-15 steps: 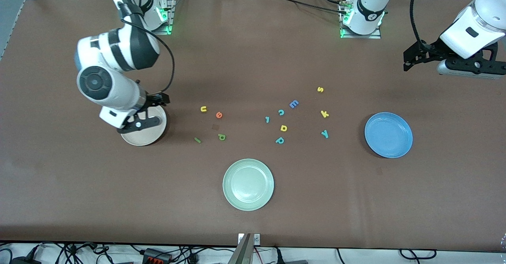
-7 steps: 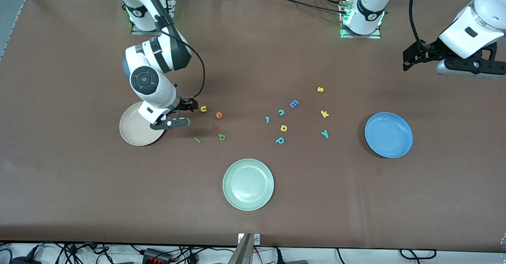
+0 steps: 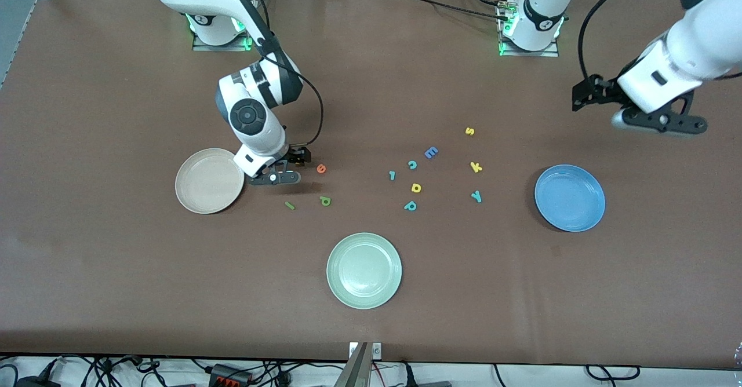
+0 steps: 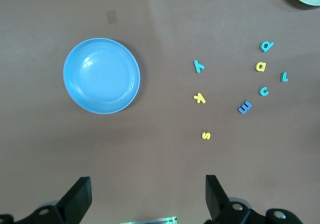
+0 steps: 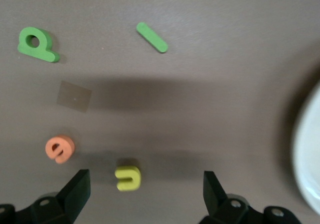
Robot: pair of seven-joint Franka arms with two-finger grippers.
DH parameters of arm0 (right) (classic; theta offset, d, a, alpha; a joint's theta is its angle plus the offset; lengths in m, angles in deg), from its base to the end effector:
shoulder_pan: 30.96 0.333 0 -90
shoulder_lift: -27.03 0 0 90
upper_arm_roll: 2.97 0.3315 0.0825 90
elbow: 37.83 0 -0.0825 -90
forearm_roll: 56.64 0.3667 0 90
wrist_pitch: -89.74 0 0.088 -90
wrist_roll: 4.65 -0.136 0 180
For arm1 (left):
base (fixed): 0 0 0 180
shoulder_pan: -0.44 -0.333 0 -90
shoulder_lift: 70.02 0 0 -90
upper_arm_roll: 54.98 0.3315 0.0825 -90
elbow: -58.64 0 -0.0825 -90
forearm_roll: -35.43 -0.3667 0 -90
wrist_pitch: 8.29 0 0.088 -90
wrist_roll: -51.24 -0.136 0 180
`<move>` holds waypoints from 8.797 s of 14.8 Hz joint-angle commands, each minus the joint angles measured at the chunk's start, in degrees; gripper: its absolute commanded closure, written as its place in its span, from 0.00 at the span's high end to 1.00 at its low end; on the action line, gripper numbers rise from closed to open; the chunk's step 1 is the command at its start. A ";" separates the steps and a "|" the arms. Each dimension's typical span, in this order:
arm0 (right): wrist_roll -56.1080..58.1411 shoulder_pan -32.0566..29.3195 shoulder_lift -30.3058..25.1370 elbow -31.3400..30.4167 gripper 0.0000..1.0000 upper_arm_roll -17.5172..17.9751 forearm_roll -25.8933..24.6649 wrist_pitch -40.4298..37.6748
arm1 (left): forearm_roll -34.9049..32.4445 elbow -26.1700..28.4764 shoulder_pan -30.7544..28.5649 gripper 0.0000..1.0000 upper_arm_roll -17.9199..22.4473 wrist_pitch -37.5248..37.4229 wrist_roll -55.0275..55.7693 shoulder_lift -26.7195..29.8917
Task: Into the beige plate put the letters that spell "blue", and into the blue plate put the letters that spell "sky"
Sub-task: 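Grasp the yellow u with the right gripper while the left gripper reaches letters, then carry the yellow u to the white plate while the left gripper grasps cyan y, then release the u on the white plate while the left gripper drops y on blue plate, then grasp the orange e with the right gripper while the left gripper grasps yellow k, then place the orange e on the white plate while the left gripper places k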
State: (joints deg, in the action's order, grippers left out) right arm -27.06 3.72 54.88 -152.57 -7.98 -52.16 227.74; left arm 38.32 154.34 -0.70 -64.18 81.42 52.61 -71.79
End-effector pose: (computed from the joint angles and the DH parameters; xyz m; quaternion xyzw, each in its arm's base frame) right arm 0.5141 0.2960 0.2048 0.9985 0.0375 -0.0366 0.0130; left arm 0.5297 -0.0808 0.5497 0.9957 -0.0568 -0.0695 0.0220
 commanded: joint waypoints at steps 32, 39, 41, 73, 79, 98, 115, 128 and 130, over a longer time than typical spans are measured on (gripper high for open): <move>-0.45 2.32 4.05 1.36 0.71 0.18 2.73 -1.15 | -9.39 -0.96 12.49 1.00 -1.26 32.10 36.44 -37.87; -0.18 1.97 4.23 1.71 0.27 0.18 2.73 -1.50 | -9.30 1.05 12.04 0.89 -1.26 34.29 34.58 -38.40; -0.18 1.79 4.23 1.98 0.15 0.18 2.73 -1.59 | -9.30 1.85 11.25 0.78 -2.39 35.62 34.58 -38.40; 13.53 -12.11 0.36 10.94 1.00 0.09 2.73 -14.34 | -15.88 0.09 -4.82 0.12 -6.45 18.14 12.54 -33.39; 13.27 -3.14 4.05 12.61 0.96 0.18 8.08 -8.10 | -18.36 0.98 -9.85 0.15 -6.45 19.09 5.23 -34.09; -0.27 6.10 11.00 14.63 0.67 -0.35 -0.52 -3.96 | -14.49 18.90 -8.62 1.00 -20.16 38.17 39.04 -28.91; 0.08 4.00 10.12 14.89 0.14 -0.44 0.27 -5.46 | -14.67 24.35 -8.62 0.42 -20.68 45.99 47.24 -29.96; 13.78 -8.92 3.79 9.01 0.14 -11.25 -0.61 -18.91 | -14.67 12.25 -10.28 0.10 -20.68 27.49 35.93 -26.97; 16.42 -11.82 4.14 9.10 0.16 -11.25 -0.61 -18.38 | -14.75 9.86 -12.30 0.10 -20.34 24.73 28.73 -27.15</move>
State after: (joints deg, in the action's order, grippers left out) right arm -13.44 -5.61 60.85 -141.53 -19.72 -52.23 208.74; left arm 23.33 167.06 -11.09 -84.74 109.88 88.50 -99.06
